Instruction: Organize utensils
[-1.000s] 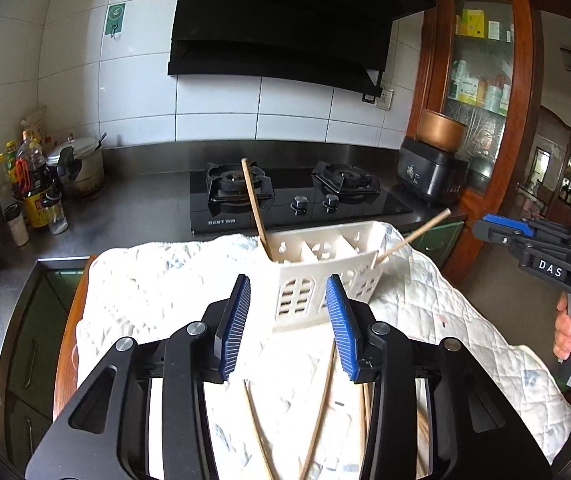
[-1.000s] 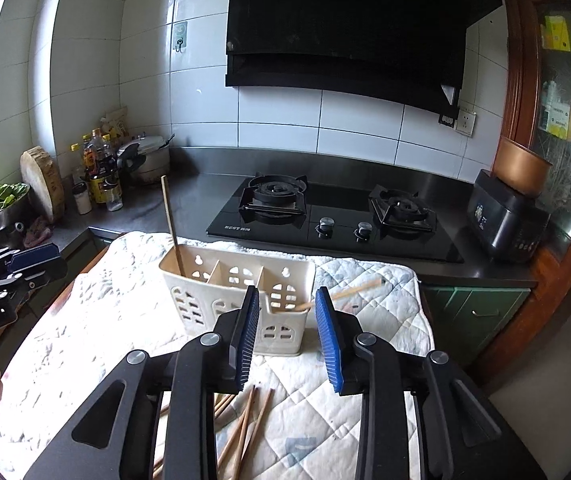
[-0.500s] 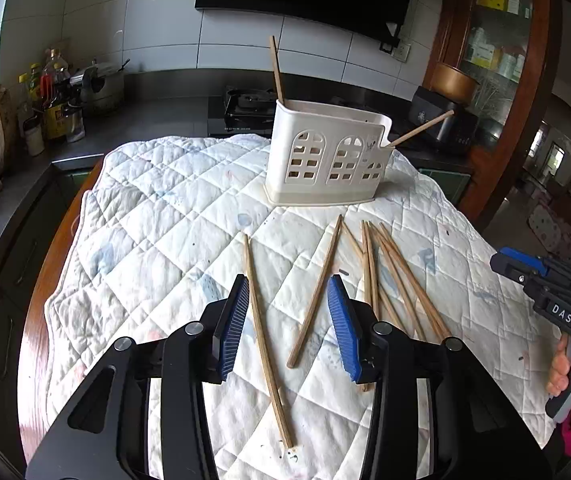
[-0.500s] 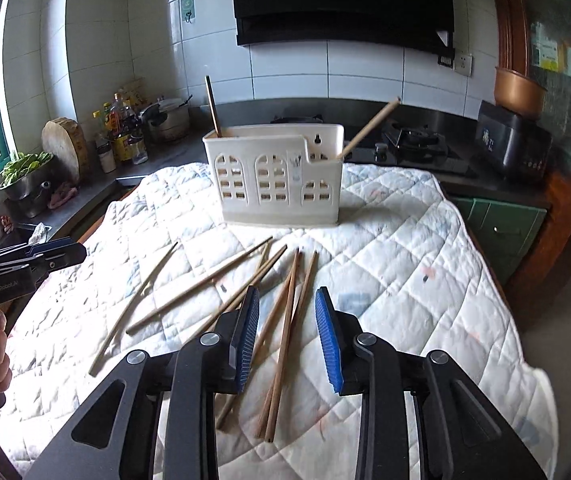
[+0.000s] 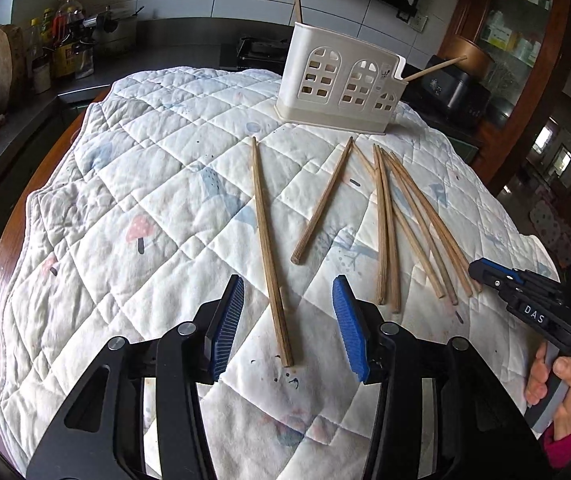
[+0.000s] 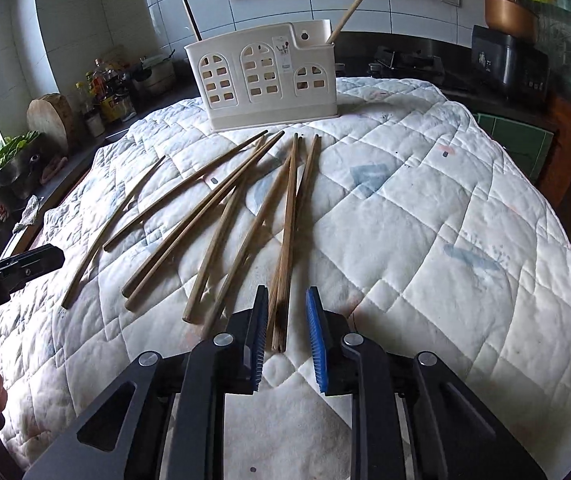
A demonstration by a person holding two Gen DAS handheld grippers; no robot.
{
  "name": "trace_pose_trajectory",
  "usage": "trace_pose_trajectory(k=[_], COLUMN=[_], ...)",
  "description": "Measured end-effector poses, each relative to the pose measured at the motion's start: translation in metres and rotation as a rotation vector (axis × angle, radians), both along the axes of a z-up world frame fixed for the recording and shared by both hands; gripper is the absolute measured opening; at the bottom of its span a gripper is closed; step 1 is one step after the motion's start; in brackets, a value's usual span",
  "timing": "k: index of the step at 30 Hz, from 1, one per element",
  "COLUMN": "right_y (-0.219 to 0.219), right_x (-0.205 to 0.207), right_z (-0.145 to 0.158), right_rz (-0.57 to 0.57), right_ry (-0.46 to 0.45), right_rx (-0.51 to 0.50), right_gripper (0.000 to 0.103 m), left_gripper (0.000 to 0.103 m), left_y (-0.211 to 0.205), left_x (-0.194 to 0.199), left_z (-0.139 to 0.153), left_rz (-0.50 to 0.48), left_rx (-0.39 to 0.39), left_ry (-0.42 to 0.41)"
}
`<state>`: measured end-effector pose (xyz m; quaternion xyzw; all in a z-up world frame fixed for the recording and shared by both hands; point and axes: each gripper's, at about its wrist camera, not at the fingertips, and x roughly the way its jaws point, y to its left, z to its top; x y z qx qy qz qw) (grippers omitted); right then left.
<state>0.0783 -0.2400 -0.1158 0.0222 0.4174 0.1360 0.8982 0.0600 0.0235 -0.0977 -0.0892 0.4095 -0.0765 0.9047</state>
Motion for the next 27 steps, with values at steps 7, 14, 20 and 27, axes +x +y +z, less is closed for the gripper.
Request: trace_pose_trajectory(k=[7, 14, 20, 27], right_y=[0.001, 0.000, 0.002, 0.002], right_x=[0.004, 0.008, 0.011, 0.015], right_z=[-0.002, -0.004, -0.006, -0.009], right_rz=[-0.003, -0.012, -0.010, -0.011], right_ry=[0.009, 0.020, 0.030, 0.043], right_rx=[0.005, 0.001, -0.016, -0.026], right_gripper=[0.016, 0.011, 0.011, 0.011], left_gripper=[0.045, 0.045, 0.044, 0.034], left_y=[-0.008, -0.004, -0.003, -0.002], left_x=[0.003, 0.006, 0.008, 0.013], left_z=[-0.012, -0.019, -0.023, -0.026], left_rz=[0.003, 0.027, 0.038, 0.072], left_rx=[0.018, 0.014, 0.014, 0.017], left_ry=[0.020, 0.034, 0.042, 0.053])
